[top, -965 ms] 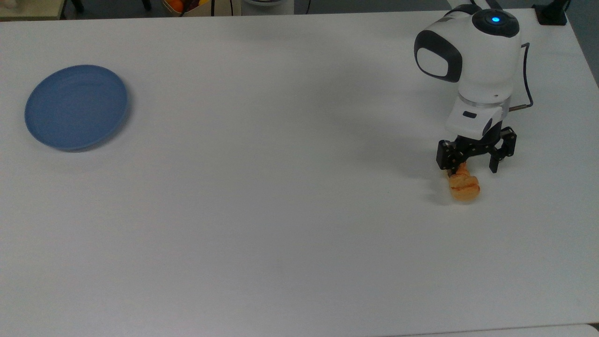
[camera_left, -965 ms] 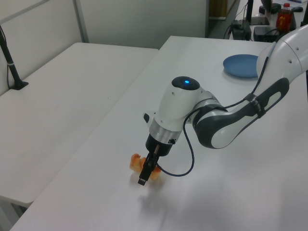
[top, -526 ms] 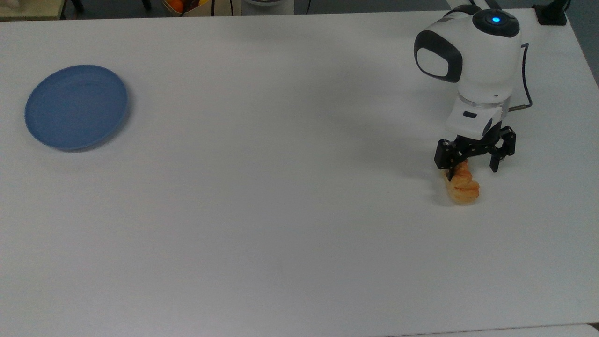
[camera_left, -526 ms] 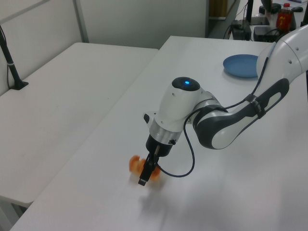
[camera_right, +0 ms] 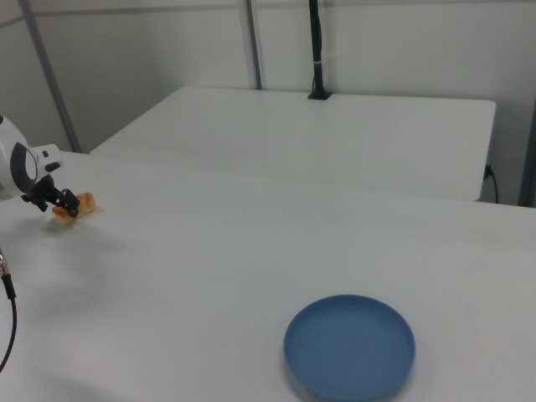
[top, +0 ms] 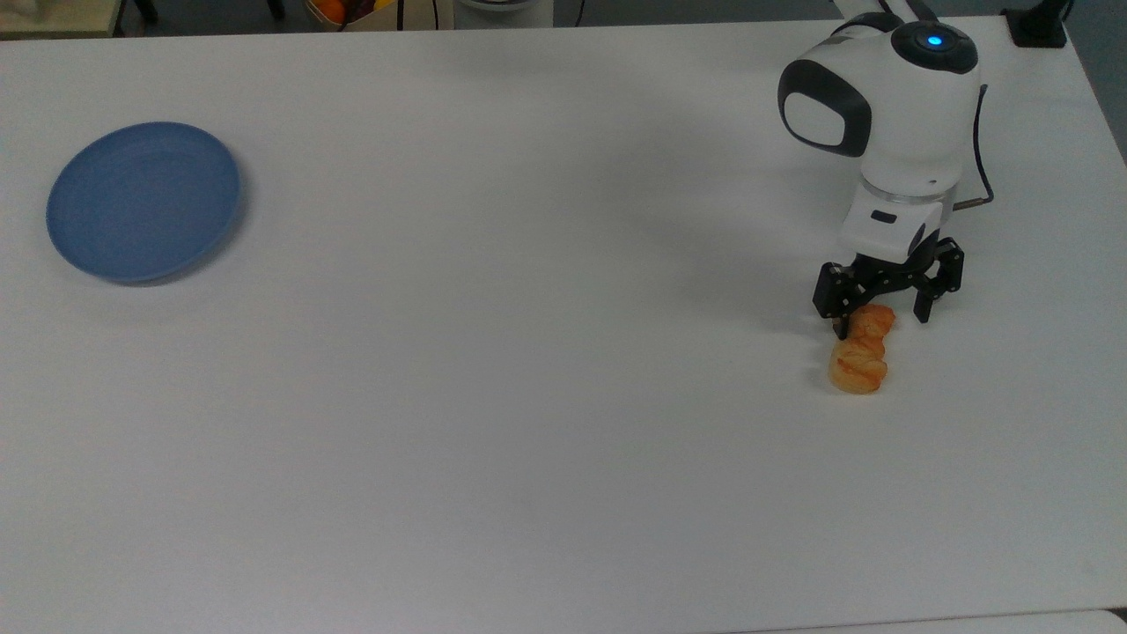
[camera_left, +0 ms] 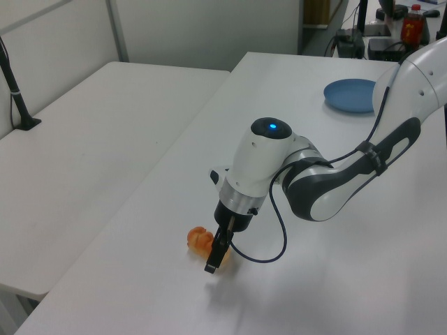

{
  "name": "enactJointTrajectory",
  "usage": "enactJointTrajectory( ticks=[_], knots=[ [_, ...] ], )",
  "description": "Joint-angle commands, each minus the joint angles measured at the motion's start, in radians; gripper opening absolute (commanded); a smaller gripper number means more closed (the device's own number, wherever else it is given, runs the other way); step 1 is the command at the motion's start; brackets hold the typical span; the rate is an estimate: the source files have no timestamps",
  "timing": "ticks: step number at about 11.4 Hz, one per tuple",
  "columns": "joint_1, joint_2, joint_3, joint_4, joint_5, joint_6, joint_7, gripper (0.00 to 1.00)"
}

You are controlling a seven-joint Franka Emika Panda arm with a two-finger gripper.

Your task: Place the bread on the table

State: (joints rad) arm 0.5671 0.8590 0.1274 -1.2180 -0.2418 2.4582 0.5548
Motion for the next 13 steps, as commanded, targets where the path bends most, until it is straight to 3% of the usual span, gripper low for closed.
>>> enactJointTrajectory(
  ticks=[1,3,6,9,11,13],
  knots=[
    [0.005,-0.018,-0.003,-0.031,-0.022,0.030,0.033,1.00],
    [0.001,-0.053,-0.003,-0.041,-0.011,0.028,0.033,1.00],
    [-0.016,-0.199,-0.003,-0.151,-0.004,0.019,0.033,1.00],
    [-0.091,-0.400,0.010,-0.340,-0.002,-0.046,0.027,1.00],
    [-0.197,-0.533,0.061,-0.389,0.028,-0.237,0.033,1.00],
    [-0.260,-0.638,0.063,-0.394,0.047,-0.516,0.027,1.00]
  ],
)
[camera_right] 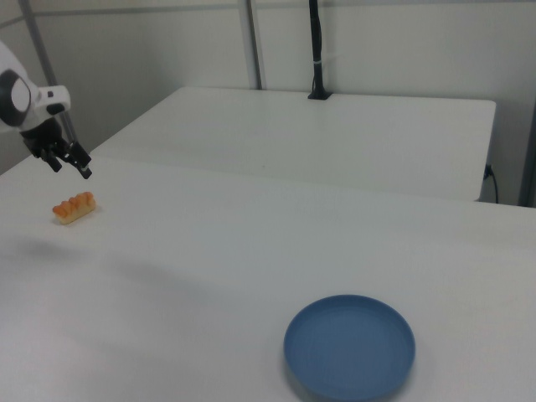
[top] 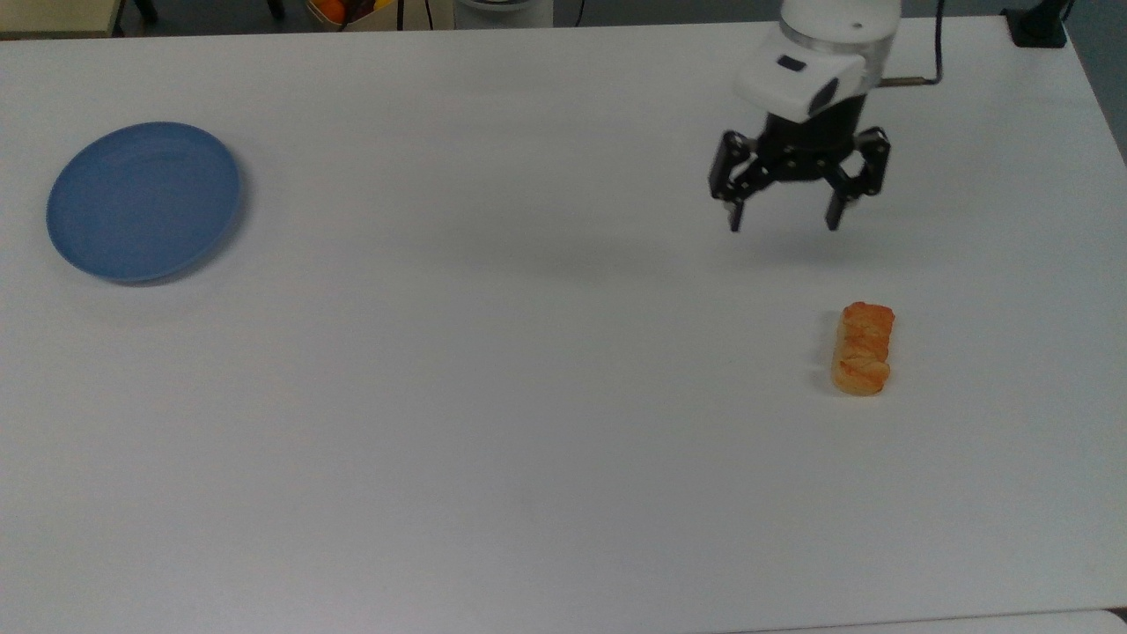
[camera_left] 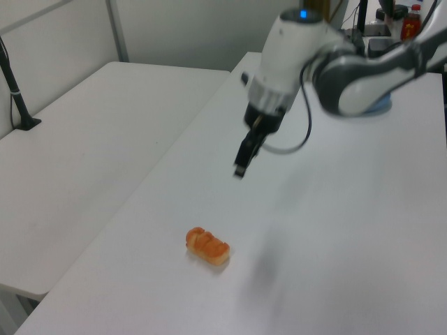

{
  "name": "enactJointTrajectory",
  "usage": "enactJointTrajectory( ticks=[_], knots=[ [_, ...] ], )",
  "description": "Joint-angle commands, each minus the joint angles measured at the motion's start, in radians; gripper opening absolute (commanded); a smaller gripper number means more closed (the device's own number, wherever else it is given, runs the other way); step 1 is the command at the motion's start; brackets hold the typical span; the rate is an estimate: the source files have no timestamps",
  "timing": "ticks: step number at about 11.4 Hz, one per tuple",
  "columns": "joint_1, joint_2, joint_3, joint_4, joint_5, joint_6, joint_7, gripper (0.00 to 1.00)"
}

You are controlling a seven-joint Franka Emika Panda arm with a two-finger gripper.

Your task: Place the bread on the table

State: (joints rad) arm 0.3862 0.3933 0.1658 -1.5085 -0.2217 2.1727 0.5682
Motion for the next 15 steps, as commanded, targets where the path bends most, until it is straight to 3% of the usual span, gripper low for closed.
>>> enactJointTrajectory(
  ticks=[1,3,6,8,10,15],
  knots=[
    [-0.134,-0.216,0.032,-0.123,0.034,-0.288,-0.002,1.00],
    [-0.251,-0.307,0.037,-0.197,0.095,-0.307,-0.097,1.00],
    [-0.366,-0.364,0.006,-0.260,0.122,-0.399,-0.322,1.00],
    [-0.371,-0.396,-0.089,-0.301,0.175,-0.412,-0.466,1.00],
    [-0.371,-0.403,-0.168,-0.285,0.220,-0.431,-0.534,1.00],
    [-0.371,-0.415,-0.207,-0.254,0.226,-0.468,-0.539,1.00]
  ],
)
